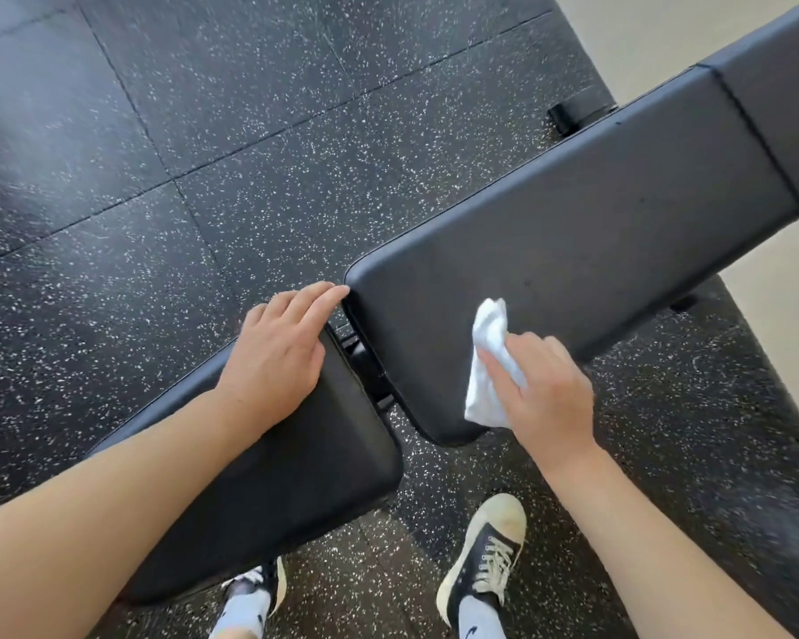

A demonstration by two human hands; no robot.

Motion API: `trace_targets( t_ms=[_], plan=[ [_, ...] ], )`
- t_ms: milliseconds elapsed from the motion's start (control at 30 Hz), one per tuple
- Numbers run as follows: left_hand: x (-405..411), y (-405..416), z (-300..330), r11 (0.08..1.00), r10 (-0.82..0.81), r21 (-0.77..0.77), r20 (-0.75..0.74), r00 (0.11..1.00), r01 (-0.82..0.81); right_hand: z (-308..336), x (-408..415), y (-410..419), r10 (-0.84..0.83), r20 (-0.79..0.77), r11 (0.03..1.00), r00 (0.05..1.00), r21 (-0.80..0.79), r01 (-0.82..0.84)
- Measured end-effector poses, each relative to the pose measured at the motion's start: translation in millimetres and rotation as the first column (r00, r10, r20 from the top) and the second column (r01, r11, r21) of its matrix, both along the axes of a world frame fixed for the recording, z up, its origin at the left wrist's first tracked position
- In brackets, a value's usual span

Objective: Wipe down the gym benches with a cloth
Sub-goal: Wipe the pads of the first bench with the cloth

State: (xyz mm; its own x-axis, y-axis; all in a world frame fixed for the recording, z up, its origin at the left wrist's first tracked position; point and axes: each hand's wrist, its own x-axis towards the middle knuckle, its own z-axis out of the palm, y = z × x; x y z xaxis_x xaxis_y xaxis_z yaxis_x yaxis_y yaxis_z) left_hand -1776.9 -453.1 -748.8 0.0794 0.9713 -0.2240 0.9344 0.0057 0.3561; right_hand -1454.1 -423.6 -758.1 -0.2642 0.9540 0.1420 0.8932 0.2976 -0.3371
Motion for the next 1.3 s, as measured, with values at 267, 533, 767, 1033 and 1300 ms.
trace_targets(
  t_ms=[267, 533, 767, 1033, 1300],
  plan=[
    [49, 37, -2, 0.986, 0.168, -0.001, 0.055, 0.984, -0.168, 11, 37, -19, -0.001, 0.033, 0.997, 0.999, -0.076, 0.003],
    [54, 31, -23, 0.978, 0.163, 0.141, -0.037, 0.986, -0.156, -1, -50, 49, -0.101, -0.13, 0.992, 0.986, 0.067, 0.11],
    [55, 33, -25, 0.979, 0.182, 0.101, -0.055, 0.982, -0.176, -5, -118, 107, -0.067, -0.175, 0.991, 0.982, 0.104, 0.086],
    [57, 35, -21, 0.978, 0.201, 0.069, -0.075, 0.977, -0.196, -12, 9, 37, -0.174, -0.154, 0.967, 0.973, 0.163, 0.198],
    [57, 35, -22, 0.979, 0.2, 0.059, -0.083, 0.976, -0.195, -13, -39, 81, -0.27, -0.156, 0.938, 0.95, 0.179, 0.296]
  ],
)
